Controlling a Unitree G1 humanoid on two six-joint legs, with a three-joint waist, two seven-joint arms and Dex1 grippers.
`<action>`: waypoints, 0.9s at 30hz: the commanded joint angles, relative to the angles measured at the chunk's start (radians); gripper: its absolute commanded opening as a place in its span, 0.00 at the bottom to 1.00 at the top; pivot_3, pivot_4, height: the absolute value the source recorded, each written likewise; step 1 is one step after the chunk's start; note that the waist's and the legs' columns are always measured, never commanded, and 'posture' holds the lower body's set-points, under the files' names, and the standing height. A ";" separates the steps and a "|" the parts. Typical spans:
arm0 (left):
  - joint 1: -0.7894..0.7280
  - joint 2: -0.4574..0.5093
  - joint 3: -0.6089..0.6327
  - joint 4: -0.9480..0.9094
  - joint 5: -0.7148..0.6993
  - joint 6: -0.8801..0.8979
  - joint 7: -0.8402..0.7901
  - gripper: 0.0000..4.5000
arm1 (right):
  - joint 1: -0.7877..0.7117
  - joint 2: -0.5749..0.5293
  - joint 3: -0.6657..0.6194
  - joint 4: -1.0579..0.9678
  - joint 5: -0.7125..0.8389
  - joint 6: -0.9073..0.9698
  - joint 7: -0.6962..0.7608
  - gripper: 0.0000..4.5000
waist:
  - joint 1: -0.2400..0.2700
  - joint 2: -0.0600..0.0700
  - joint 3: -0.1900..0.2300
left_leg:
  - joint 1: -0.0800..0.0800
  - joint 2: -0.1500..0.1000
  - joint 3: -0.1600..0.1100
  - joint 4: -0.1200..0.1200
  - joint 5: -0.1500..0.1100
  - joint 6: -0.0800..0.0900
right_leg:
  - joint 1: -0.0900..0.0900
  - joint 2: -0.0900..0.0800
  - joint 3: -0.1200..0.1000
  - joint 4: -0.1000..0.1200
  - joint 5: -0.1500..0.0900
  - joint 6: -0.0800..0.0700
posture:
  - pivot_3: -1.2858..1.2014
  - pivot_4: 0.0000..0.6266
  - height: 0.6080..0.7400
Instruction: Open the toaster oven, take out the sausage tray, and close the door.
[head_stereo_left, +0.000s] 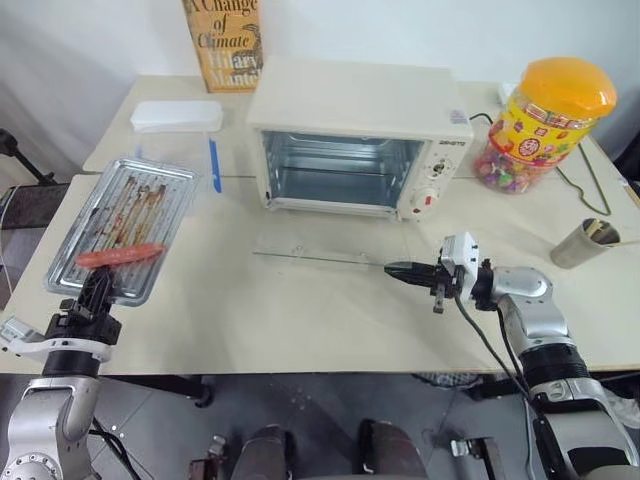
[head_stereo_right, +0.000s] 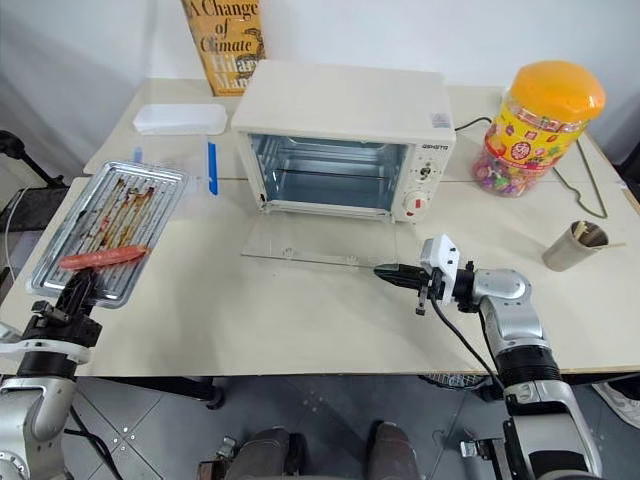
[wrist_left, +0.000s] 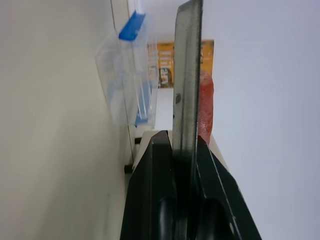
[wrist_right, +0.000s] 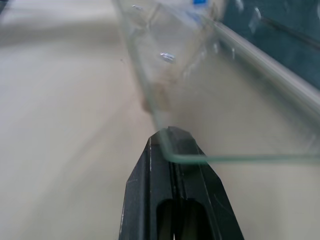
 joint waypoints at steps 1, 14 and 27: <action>0.016 -0.015 -0.004 -0.070 -0.029 -0.008 -0.008 0.00 | -0.013 0.001 -0.084 -0.141 0.091 0.041 -0.047 0.01 | -0.001 0.000 0.000 | 0.000 0.000 0.000 0.000 0.000 0.000 | 0.000 0.000 0.000 0.000 0.000 0.000 | 0.52 0.24 1.00; 0.076 0.000 -0.147 -0.100 -0.029 0.088 -0.073 0.00 | 0.030 -0.081 -0.257 -0.433 0.309 0.447 -0.271 0.08 | 0.014 0.000 0.000 | -0.001 0.001 0.000 0.000 -0.001 0.000 | -0.001 0.001 0.000 0.000 0.000 0.000 | 0.52 0.24 1.00; 0.002 0.288 -0.392 0.124 -0.029 0.344 -0.216 0.00 | 0.487 -0.255 -0.433 -0.678 0.275 0.441 -0.198 0.99 | 0.022 0.001 0.000 | 0.000 0.001 0.003 0.000 -0.003 0.000 | -0.001 0.001 0.002 -0.001 0.000 0.000 | 0.52 0.24 1.00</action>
